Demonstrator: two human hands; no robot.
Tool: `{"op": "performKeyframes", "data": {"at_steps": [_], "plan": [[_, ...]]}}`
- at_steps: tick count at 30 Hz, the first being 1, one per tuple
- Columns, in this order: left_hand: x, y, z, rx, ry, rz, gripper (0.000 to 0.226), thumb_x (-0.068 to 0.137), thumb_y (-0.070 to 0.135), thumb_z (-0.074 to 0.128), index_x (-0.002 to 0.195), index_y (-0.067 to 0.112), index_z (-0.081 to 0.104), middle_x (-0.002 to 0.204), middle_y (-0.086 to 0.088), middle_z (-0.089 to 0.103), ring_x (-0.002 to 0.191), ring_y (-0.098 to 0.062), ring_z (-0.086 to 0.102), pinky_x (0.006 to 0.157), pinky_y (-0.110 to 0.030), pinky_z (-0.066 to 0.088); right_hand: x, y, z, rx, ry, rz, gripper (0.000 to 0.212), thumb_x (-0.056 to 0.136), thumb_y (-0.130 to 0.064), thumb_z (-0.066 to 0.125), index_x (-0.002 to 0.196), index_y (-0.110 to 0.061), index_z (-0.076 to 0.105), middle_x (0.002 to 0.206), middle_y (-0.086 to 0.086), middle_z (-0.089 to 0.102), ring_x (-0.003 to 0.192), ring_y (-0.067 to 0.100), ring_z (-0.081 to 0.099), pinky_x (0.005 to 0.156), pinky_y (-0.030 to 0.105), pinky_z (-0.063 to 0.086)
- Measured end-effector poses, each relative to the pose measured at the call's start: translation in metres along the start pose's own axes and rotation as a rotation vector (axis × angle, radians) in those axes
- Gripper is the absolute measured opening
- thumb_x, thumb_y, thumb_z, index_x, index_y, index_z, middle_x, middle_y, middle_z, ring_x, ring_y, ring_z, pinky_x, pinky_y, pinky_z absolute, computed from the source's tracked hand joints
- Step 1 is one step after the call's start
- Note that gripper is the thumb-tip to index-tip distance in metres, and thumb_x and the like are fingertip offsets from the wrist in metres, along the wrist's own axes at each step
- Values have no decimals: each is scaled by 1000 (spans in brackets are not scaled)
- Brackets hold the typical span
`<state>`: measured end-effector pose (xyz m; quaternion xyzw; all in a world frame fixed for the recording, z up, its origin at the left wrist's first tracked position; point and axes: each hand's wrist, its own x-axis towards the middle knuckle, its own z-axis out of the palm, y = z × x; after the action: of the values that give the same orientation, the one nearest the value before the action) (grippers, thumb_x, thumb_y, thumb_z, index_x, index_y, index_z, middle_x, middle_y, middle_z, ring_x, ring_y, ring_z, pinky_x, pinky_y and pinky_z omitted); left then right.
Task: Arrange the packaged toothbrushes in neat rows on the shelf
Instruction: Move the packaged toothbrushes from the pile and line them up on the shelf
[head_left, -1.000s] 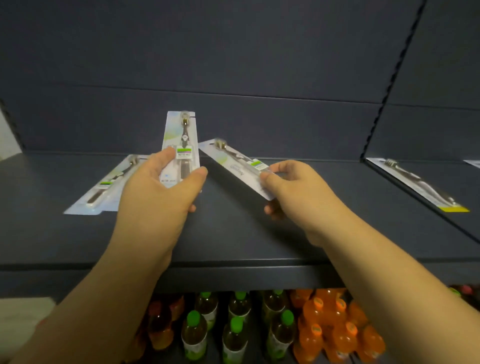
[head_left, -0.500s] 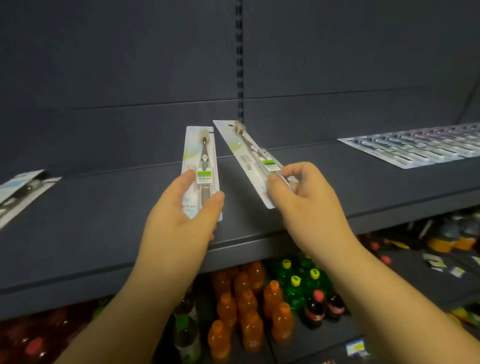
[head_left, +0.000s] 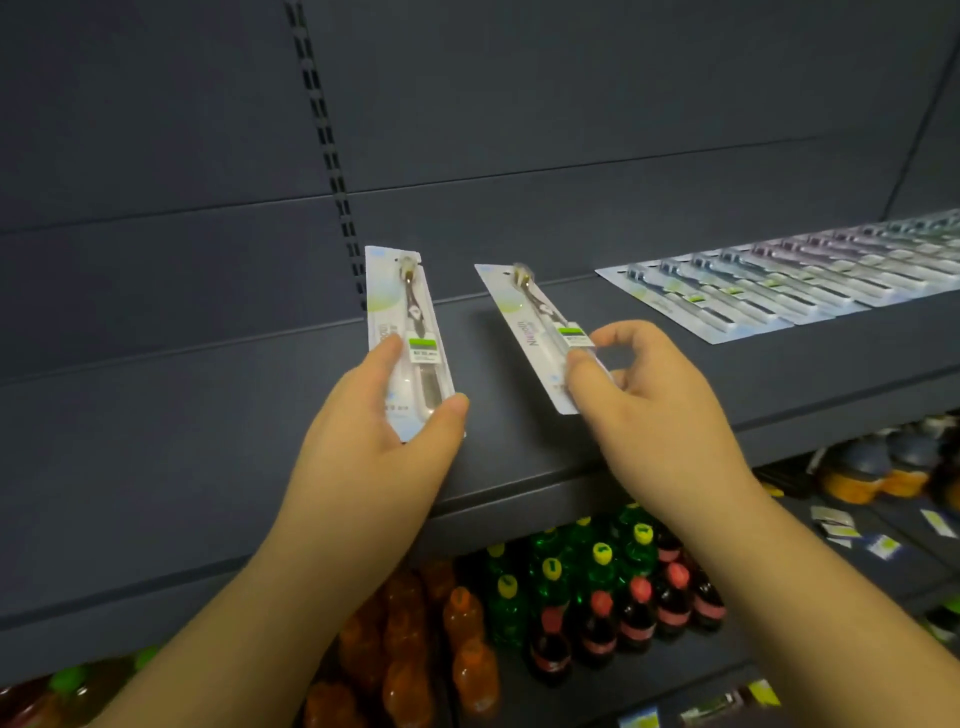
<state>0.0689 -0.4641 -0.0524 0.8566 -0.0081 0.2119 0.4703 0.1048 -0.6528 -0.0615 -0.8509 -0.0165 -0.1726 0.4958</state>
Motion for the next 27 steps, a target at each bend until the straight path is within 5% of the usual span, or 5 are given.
{"op": "performKeyframes", "data": {"at_steps": [7, 12, 18, 23, 27], "plan": [[42, 0, 17, 306, -172, 23, 78, 89, 49, 56, 153, 30, 16, 151, 12, 32, 134, -9, 35, 95, -19, 29, 59, 3, 14, -345, -88, -58, 28, 94, -45, 46, 114, -25, 47, 75, -5, 60, 72, 14, 56, 57, 33, 39], [68, 3, 19, 502, -236, 70, 78, 90, 55, 49, 154, 29, 13, 147, 8, 35, 128, -13, 39, 91, -22, 33, 92, -2, 25, -564, -178, -79, 31, 96, -44, 42, 113, -18, 41, 78, -4, 54, 79, 27, 57, 62, 37, 39], [90, 11, 37, 633, -293, -9, 67, 88, 57, 52, 145, 27, 33, 143, 6, 44, 124, -14, 46, 90, -25, 37, 118, -1, 30, -689, -337, -135, 31, 95, -46, 38, 103, -16, 43, 82, 0, 58, 76, 23, 56, 60, 36, 40], [107, 12, 56, 712, -297, -81, 56, 87, 56, 56, 134, 27, 44, 124, 4, 55, 87, -8, 46, 73, -23, 42, 134, 4, 30, -842, -442, -274, 34, 93, -51, 40, 93, -18, 42, 77, -2, 52, 66, 16, 49, 52, 33, 31], [114, 12, 65, 710, -239, -60, 53, 85, 54, 58, 129, 27, 49, 126, 6, 57, 100, -12, 54, 79, -25, 43, 142, 13, 34, -828, -448, -311, 37, 91, -56, 42, 91, -19, 44, 77, -4, 51, 68, 16, 50, 54, 33, 33]]}}
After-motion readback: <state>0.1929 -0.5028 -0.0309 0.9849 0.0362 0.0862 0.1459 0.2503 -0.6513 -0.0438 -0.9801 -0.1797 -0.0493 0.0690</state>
